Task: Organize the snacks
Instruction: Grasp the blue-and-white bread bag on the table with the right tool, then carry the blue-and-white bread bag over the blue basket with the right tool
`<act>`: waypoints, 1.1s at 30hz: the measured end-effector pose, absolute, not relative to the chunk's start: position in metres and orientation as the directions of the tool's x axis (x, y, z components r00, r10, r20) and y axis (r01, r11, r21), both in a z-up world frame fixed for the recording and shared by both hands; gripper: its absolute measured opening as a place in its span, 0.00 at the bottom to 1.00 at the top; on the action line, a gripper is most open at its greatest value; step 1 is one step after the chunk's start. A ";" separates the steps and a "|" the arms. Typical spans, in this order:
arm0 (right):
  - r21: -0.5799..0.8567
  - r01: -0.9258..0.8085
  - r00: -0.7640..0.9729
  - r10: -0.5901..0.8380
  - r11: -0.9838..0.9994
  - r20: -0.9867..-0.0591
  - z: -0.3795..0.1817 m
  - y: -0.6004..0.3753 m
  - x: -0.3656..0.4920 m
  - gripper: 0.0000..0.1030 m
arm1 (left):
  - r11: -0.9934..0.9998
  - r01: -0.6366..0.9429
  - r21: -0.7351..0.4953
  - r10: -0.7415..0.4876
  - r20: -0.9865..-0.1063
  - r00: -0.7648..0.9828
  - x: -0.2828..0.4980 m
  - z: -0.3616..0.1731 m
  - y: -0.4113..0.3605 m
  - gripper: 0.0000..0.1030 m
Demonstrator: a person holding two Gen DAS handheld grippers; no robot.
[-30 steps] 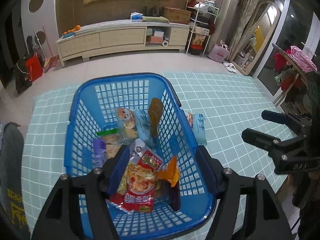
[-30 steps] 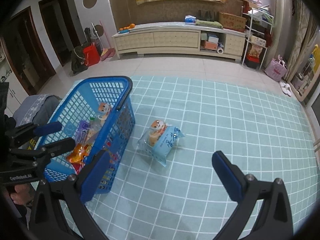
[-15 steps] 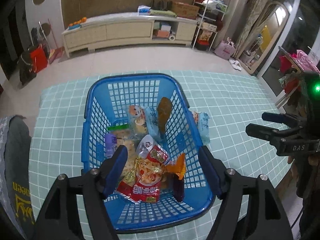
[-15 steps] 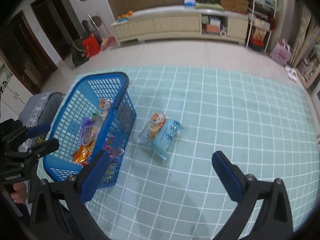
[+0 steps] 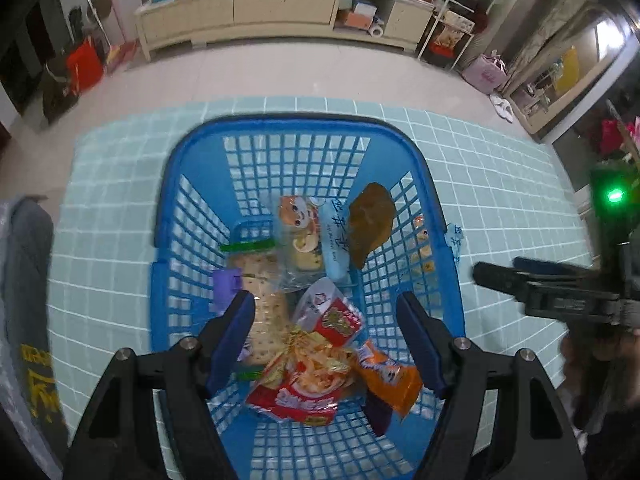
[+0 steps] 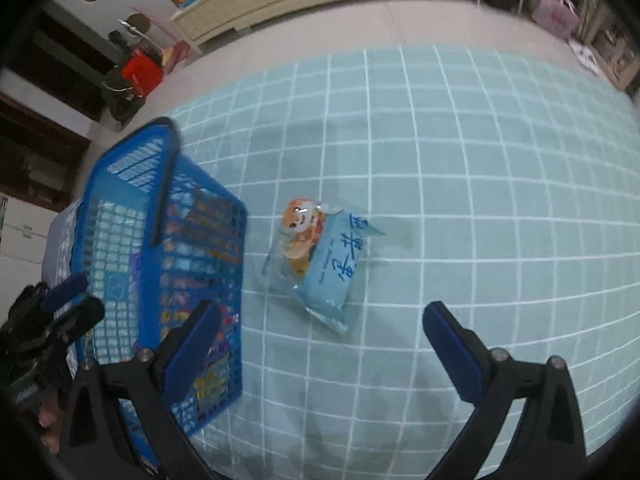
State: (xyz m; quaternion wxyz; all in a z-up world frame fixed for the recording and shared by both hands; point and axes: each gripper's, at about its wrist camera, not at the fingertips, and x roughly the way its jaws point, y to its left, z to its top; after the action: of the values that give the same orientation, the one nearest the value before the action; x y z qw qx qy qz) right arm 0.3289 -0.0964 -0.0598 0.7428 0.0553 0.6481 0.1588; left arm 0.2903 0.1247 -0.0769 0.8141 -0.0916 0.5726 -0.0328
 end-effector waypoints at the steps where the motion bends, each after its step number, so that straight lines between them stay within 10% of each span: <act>1: 0.293 -0.147 0.093 0.309 0.945 -0.947 -0.066 -0.096 0.332 0.90 | 0.980 -0.060 -0.189 -0.159 -0.929 0.334 0.293 -0.081 0.125 0.69; 33: 0.255 -0.096 0.048 0.260 0.962 -0.964 -0.111 -0.071 0.357 0.66 | 0.995 -0.033 -0.099 -0.084 -0.949 0.304 0.308 -0.098 0.118 0.69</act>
State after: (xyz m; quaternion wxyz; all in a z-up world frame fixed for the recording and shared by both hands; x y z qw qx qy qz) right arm 0.3568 -0.0710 -0.1109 0.7214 0.0605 0.6787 0.1235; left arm 0.3082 0.1184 -0.0977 0.8058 -0.0499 0.5899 -0.0158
